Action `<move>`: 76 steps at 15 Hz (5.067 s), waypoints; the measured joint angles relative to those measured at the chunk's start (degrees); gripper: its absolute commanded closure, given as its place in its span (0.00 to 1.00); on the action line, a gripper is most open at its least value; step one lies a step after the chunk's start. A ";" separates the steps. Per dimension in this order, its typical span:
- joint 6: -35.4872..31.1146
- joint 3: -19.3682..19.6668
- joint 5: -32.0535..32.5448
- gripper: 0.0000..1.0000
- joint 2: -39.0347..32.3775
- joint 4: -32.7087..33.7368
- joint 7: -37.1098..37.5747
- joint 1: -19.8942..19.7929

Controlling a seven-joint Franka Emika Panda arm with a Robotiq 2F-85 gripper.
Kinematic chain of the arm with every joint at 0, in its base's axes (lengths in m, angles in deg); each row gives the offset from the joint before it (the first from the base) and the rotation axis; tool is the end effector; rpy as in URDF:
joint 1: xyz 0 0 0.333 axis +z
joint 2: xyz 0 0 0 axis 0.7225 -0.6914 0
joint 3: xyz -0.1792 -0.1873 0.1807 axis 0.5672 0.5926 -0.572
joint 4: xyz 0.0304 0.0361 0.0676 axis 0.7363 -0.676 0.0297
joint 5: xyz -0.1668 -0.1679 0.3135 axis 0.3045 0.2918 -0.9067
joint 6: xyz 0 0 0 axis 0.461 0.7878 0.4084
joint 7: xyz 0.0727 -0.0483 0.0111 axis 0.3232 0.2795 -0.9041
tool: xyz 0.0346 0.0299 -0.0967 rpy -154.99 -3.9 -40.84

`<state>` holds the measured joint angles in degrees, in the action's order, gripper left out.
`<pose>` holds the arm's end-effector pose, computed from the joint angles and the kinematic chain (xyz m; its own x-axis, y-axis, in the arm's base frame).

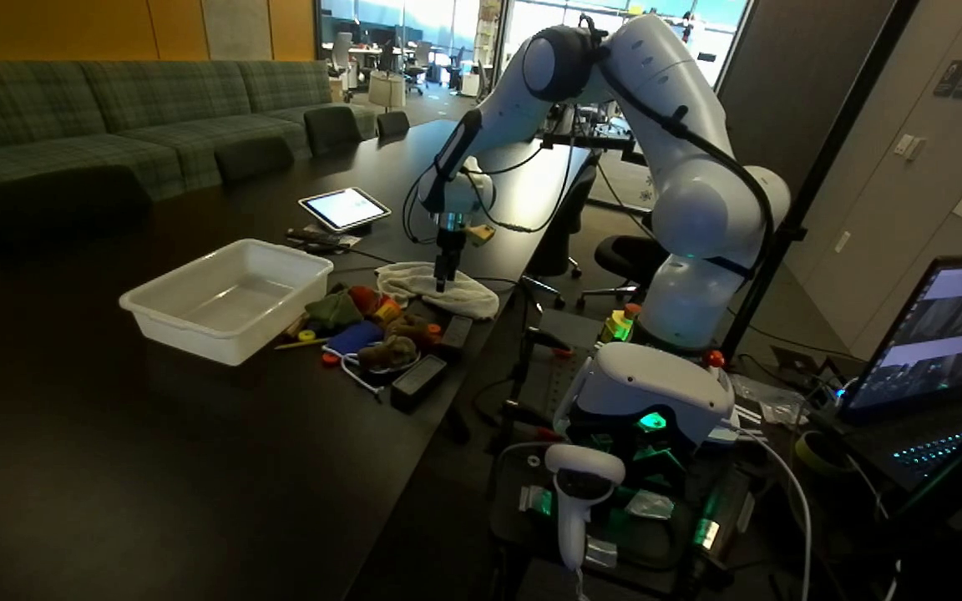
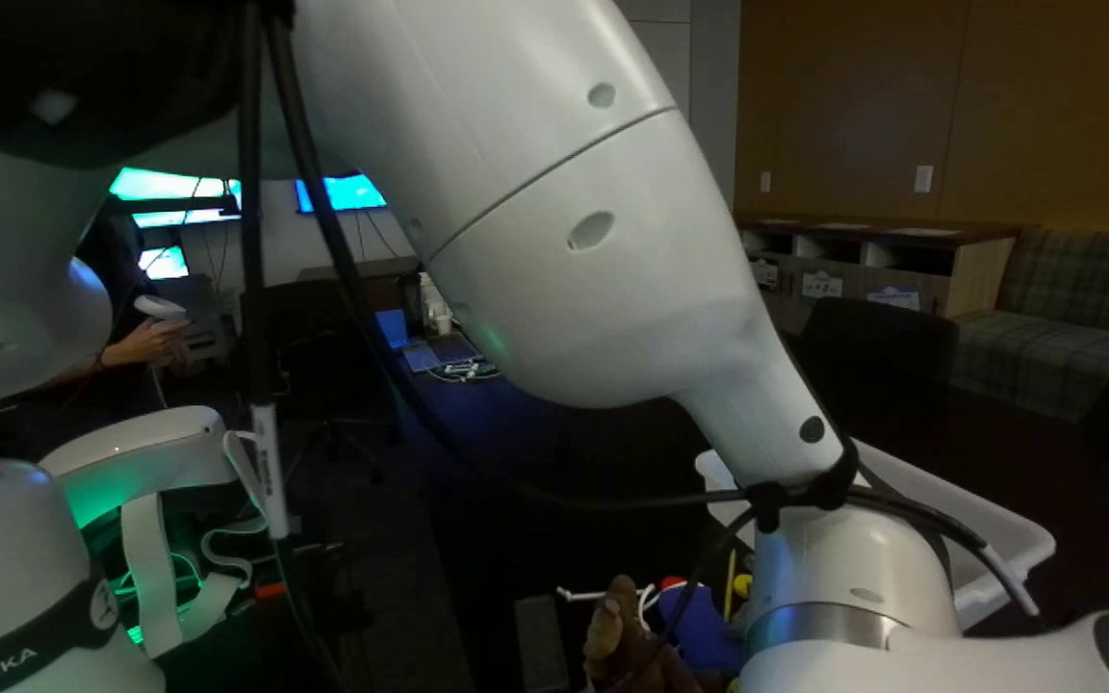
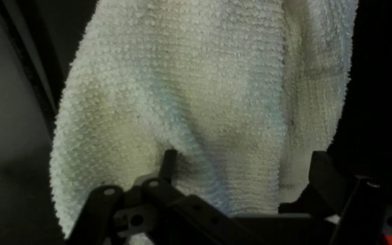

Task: Pick up the towel, push the objects in front of the white storage box to the left, place the towel in the storage box

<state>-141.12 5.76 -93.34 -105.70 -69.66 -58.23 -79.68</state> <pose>0.5026 -0.3801 0.0594 0.9980 0.0522 -0.0368 0.0460 -0.9873 -0.1522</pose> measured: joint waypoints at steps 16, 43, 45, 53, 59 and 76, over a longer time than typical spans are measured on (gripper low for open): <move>-0.21 0.70 2.72 0.73 -4.20 3.20 0.95 -0.27; 9.23 9.80 21.44 0.93 27.17 -21.01 -7.97 -3.58; 4.53 9.72 21.45 0.93 26.56 -22.93 -7.47 -2.51; -6.38 7.14 20.69 0.93 18.23 -26.27 -4.38 2.20; -12.44 4.57 19.70 0.93 13.77 -25.96 -2.18 2.32; -12.93 -3.29 15.87 0.93 12.33 -27.39 1.25 3.70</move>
<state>-154.05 2.47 -77.47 -93.37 -97.05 -56.98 -75.99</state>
